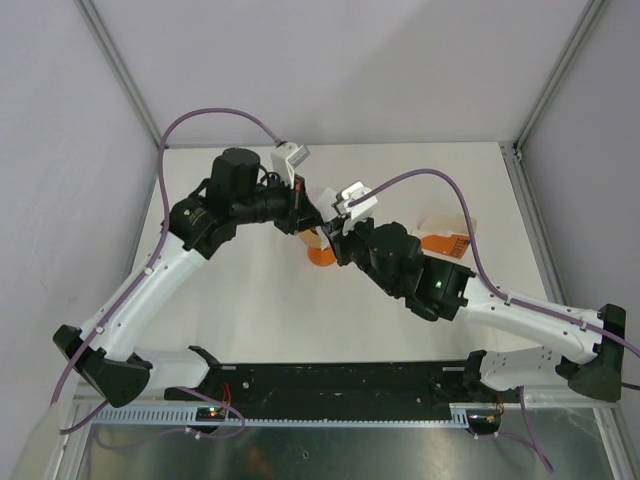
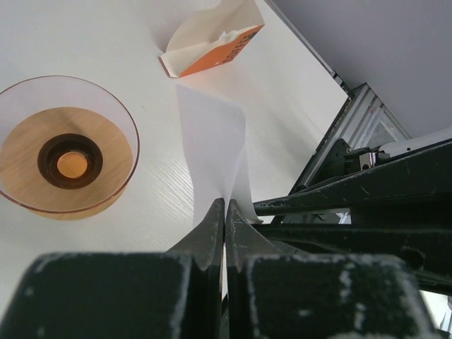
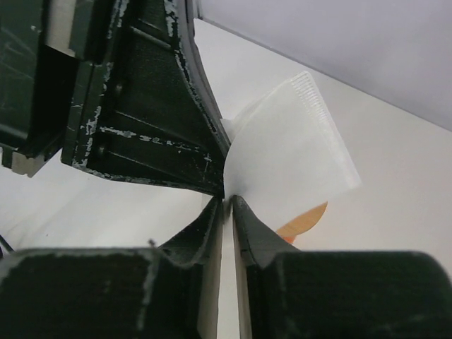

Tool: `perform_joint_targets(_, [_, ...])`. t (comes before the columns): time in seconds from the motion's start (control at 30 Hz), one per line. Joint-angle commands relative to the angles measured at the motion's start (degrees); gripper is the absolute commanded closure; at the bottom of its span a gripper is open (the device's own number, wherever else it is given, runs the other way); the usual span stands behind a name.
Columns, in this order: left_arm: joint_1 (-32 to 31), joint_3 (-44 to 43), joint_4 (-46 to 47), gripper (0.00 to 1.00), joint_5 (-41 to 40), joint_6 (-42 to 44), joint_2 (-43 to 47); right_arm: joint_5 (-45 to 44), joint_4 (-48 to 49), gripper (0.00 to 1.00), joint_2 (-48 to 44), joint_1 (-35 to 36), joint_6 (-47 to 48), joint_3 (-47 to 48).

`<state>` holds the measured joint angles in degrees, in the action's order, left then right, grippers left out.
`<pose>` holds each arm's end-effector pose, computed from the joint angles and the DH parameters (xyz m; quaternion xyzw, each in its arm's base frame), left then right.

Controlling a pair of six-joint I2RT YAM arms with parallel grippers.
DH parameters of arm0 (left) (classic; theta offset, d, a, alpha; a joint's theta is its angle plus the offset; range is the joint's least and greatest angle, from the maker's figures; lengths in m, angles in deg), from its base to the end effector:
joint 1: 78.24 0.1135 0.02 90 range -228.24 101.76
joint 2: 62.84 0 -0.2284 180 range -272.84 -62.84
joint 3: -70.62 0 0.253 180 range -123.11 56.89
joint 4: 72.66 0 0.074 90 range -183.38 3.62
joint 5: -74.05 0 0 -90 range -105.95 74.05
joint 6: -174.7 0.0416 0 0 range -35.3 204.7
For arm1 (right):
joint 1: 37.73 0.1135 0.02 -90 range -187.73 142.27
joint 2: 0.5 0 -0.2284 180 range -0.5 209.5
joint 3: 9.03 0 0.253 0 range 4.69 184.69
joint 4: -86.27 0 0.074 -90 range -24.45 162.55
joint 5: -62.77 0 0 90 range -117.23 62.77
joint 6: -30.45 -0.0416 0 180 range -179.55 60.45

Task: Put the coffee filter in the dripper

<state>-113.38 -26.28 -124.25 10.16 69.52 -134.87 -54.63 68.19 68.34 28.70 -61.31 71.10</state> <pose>0.2172 -0.1753 0.3871 0.2604 0.7963 -0.3913 0.3808 0.1358 0.2635 0.3629 -0.2557 0.6979 0.2150 0.6335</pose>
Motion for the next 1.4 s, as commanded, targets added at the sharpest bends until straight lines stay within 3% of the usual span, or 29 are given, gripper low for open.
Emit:
perform_joint_targets(0.0, [0.1,-1.3,1.2,1.0,2.9,-1.0,0.6,0.3,2.6,0.9,-0.1,-1.5,-1.0,0.6])
perform_joint_targets(0.17, [0.1,-0.7,1.5,1.0,3.2,-0.6,0.5,0.0,2.1,0.99,-0.1,-1.9,-1.1,0.6])
perform_joint_targets(0.57, [0.1,0.0,3.0,1.0,-7.5,9.7,0.5,-13.8,-1.2,1.0,-0.3,-1.3,-2.2,0.6])
perform_joint_targets(0.8, [0.1,1.5,3.7,1.0,-10.4,14.2,0.2,-11.9,-0.4,1.0,-0.1,-2.0,-2.2,0.5])
perform_joint_targets(0.93, [-0.6,1.4,3.9,1.0,-7.4,13.6,0.1,-7.1,2.2,1.0,1.4,-2.6,-1.0,0.0])
perform_joint_targets(1.1, [-1.5,1.5,3.9,1.0,-4.6,12.0,-0.2,-7.4,3.7,1.0,3.6,-3.0,-1.0,0.0])
perform_joint_targets(1.37, [-2.0,1.5,3.9,1.0,-3.0,11.2,-0.4,-10.7,7.7,0.85,5.3,-3.7,-1.0,-0.1])
